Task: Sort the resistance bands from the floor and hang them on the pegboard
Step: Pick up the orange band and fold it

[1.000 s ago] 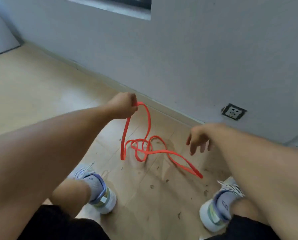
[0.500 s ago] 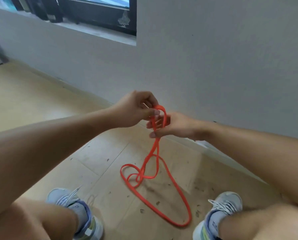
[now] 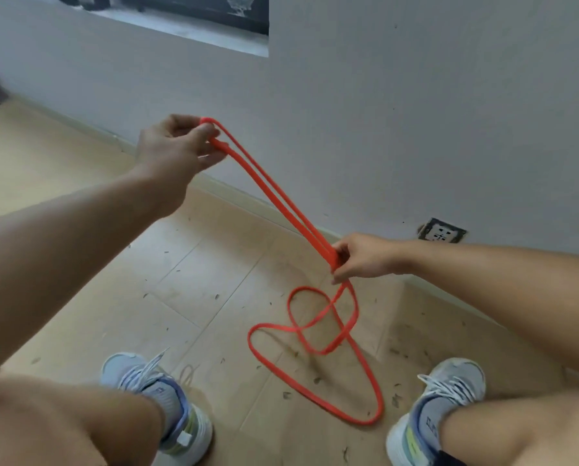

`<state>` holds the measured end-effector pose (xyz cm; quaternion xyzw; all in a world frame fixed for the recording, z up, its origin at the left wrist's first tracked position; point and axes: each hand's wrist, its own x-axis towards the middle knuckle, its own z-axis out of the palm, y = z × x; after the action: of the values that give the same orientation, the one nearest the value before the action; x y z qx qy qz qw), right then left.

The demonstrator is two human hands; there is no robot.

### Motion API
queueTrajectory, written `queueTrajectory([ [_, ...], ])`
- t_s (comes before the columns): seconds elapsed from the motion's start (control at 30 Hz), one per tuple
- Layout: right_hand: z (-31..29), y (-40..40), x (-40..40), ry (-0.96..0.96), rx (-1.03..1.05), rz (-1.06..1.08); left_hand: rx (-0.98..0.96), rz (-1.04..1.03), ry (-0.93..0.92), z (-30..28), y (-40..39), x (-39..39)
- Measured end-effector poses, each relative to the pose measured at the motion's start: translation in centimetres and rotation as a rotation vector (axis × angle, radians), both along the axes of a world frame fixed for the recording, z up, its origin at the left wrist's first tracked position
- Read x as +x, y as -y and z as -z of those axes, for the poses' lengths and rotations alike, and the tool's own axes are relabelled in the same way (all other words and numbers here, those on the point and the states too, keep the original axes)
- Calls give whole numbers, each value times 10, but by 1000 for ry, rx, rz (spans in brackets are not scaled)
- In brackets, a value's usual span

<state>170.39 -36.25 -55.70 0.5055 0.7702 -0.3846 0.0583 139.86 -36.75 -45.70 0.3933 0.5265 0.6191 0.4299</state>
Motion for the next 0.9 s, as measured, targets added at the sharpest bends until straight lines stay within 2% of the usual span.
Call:
queueTrajectory([
  [0.07, 4, -2, -3, 99, 41, -53, -41, -103, -2, 8, -5, -16],
  [0.17, 2, -5, -7, 102, 222, -1, -215, -186, -132, 27, -6, -39],
  [0.23, -4, -6, -11, 31, 349, 66, -395, -181, -423, 42, 0, -48],
  [0.3, -12, -4, -15, -44, 443, 106, -528, -67, -762, 53, 8, -47],
  [0.37, -20, 1, -21, -108, 471, 101, -500, 150, -923, 55, 16, -33],
  [0.47, -30, 16, -31, -145, 463, 14, -379, 491, -1034, 49, 29, 7],
  [0.6, -35, 30, -38, -158, 469, -40, -250, 731, -1116, 48, 36, 56],
  [0.73, -41, 33, -39, -196, 473, -12, -172, 766, -1169, 52, 33, 72],
  [0.9, -43, 39, -39, -106, 502, -25, -116, 747, -1327, 47, 31, 74],
])
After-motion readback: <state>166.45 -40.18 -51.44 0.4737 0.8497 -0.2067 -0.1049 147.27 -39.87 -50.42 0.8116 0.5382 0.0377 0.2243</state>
